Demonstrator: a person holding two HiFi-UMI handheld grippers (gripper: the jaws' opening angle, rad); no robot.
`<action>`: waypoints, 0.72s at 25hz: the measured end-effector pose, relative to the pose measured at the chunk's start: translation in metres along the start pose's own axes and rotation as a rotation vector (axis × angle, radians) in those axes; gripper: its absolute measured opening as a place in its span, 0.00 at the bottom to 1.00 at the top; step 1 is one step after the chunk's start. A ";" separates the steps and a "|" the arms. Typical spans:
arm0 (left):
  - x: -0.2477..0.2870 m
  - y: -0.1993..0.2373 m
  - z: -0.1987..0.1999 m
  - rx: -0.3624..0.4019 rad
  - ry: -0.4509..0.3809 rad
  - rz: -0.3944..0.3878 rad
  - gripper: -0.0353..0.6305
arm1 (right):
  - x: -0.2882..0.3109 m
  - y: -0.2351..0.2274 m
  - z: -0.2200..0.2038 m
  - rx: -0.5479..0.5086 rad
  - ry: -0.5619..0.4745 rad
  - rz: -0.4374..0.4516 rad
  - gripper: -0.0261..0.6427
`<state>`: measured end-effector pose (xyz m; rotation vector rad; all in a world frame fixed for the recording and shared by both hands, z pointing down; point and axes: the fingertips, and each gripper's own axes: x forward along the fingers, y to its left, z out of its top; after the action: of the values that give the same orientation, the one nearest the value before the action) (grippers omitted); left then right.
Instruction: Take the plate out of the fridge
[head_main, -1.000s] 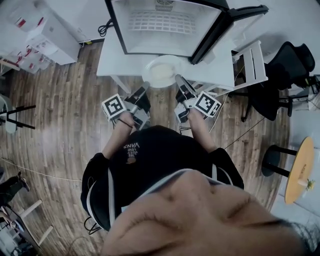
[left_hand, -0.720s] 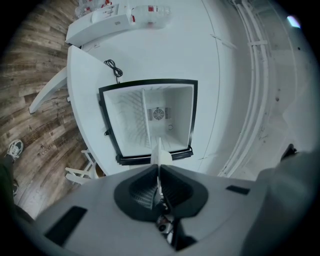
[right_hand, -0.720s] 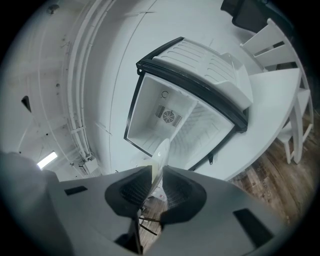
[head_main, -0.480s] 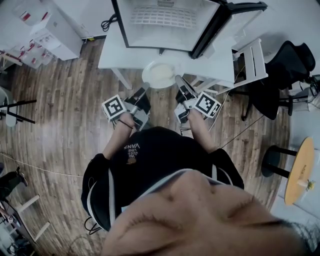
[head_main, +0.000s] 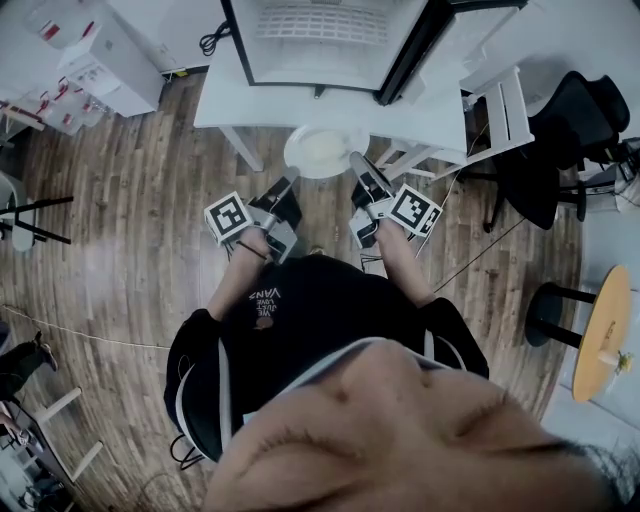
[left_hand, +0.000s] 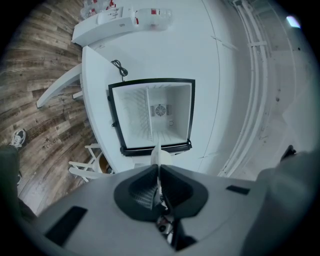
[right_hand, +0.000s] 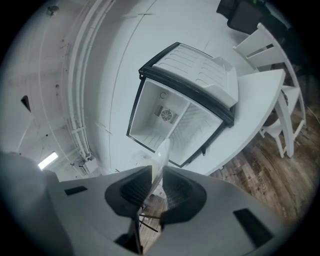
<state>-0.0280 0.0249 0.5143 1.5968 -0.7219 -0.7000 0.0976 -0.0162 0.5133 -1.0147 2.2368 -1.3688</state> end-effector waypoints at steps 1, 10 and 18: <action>0.000 0.000 0.000 -0.003 0.003 0.003 0.10 | 0.000 0.001 0.000 -0.004 -0.002 0.004 0.15; 0.000 0.000 -0.002 -0.006 0.042 0.001 0.10 | -0.006 0.001 -0.002 0.004 -0.035 -0.009 0.15; -0.019 -0.007 0.011 0.008 0.070 -0.003 0.10 | -0.001 0.018 -0.018 0.005 -0.063 -0.012 0.15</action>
<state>-0.0478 0.0338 0.5065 1.6220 -0.6721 -0.6413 0.0802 0.0014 0.5061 -1.0558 2.1848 -1.3276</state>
